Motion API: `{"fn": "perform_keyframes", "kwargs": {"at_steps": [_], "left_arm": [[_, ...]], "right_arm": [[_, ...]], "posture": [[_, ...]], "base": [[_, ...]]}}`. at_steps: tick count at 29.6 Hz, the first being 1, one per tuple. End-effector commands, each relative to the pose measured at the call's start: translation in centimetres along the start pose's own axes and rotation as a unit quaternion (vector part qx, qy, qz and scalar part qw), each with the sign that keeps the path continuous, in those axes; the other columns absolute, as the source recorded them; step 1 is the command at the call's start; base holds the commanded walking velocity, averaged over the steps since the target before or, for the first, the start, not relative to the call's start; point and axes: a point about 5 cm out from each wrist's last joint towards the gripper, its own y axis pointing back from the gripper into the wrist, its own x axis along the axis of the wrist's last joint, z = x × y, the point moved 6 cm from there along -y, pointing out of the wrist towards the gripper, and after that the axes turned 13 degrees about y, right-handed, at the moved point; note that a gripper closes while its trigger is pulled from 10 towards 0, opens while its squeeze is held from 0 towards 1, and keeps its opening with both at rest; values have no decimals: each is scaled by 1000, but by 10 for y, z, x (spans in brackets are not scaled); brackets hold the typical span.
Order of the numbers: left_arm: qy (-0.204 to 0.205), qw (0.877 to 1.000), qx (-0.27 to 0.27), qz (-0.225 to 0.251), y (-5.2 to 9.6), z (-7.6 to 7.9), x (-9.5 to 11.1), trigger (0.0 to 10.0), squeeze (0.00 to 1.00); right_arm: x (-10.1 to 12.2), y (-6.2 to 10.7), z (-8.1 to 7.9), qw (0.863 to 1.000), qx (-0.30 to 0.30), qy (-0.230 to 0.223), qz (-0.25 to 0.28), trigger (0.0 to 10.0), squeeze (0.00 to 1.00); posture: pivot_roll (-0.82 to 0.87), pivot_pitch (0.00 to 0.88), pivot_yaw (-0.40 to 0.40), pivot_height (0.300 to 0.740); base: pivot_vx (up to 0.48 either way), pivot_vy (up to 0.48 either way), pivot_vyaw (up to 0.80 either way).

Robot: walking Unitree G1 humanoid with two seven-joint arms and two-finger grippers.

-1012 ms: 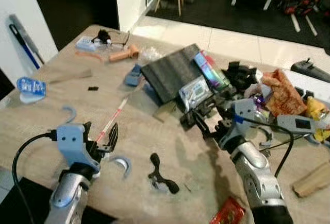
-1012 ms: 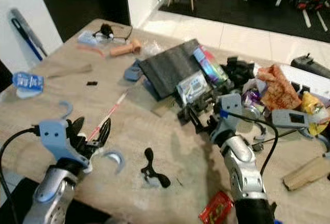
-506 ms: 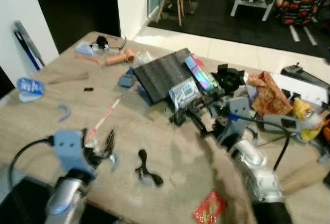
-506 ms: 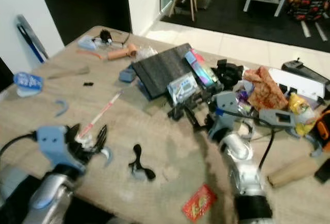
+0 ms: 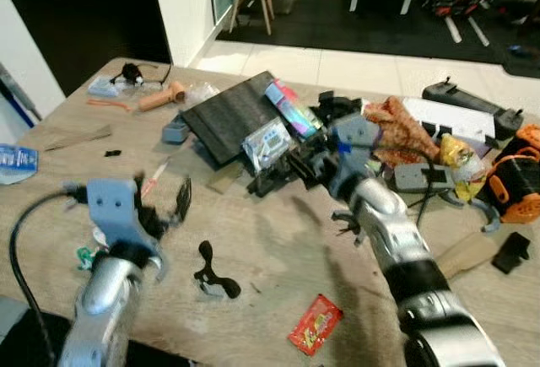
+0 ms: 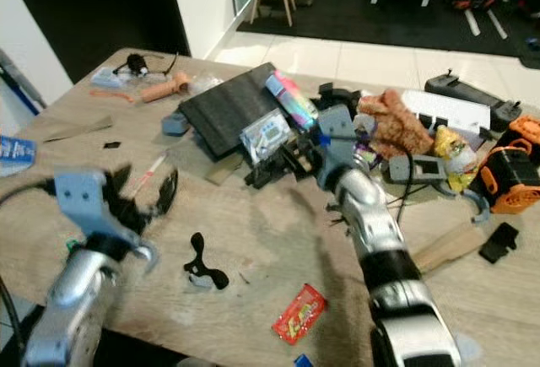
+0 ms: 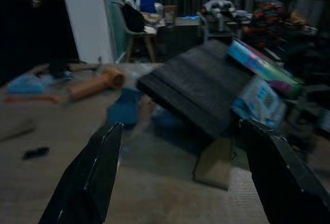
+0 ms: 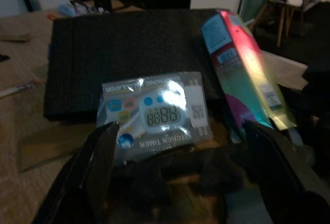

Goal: Picking trash to rubbish bin

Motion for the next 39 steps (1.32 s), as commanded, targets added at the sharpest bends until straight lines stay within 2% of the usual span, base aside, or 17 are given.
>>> {"fn": "perform_keyframes", "kwargs": {"at_steps": [1,2,3,5,6,7,8,12,15,20,23,24,25,26,31,39], "left_arm": [[-18,1000,-10,-3,1,1,8,10000,0],[-18,1000,-10,-3,1,1,8,10000,0],[-29,999,-17,-6,3,2,14,10000,0],[-32,999,-19,-8,4,2,15,10000,0],[-35,999,-20,-10,5,2,16,10000,0],[-36,999,-20,-11,7,2,18,10000,0],[-39,999,-20,-14,8,1,18,10000,0],[-48,998,-21,-25,11,0,18,10000,0],[-64,996,-22,-54,23,-3,12,10000,0],[-77,993,-23,-81,40,-4,9,10000,0],[-77,993,-22,-84,42,-4,8,10000,0],[-76,993,-19,-87,45,-4,8,10000,0],[-76,993,-19,-87,45,-4,8,10000,0],[-72,993,-15,-87,49,-4,10,10000,0],[-50,995,11,-81,58,-10,18,10000,0],[-48,995,15,-82,68,-7,28,10000,0]], "right_arm": [[-4,-6,-4,1000,10,5,-10,10000,0],[-4,-6,-4,1000,10,5,-10,10000,0],[3,-14,-3,1000,13,2,-5,10000,353],[6,-16,-3,1000,14,0,-2,10000,353],[9,-19,-3,1000,18,1,2,10000,902],[12,-21,-4,1000,21,2,6,10000,902],[15,-24,-5,1000,27,3,10,10000,1000],[31,-33,-9,999,43,5,30,10000,1000],[47,-42,-9,998,45,13,45,10000,1000],[61,-50,-3,998,31,35,46,10000,1000],[63,-51,-1,998,27,39,48,10000,1000],[67,-53,1,997,24,50,47,10000,133],[67,-53,1,997,24,50,47,10000,133],[69,-54,5,997,20,60,45,10000,0],[68,-57,8,995,25,90,17,10000,0],[67,-58,7,994,46,103,2,10000,0]], "posture": [[-61,0,27,740],[-61,0,27,740],[-50,0,33,740],[-50,0,33,740],[-44,0,37,740],[-40,2,37,740],[-37,7,39,740],[-27,33,47,740],[-20,64,51,740],[-4,105,49,740],[-4,105,49,740],[2,120,47,740],[2,120,47,740],[12,137,43,740],[31,164,40,740],[56,210,39,740]], "base": [[0,0,0],[0,0,0],[0,0,0],[0,0,0],[0,0,0],[0,0,0],[0,0,0],[0,0,0],[0,0,0],[0,0,0],[0,0,0],[0,0,0],[0,0,0],[0,0,0],[0,0,0],[0,0,0]]}}
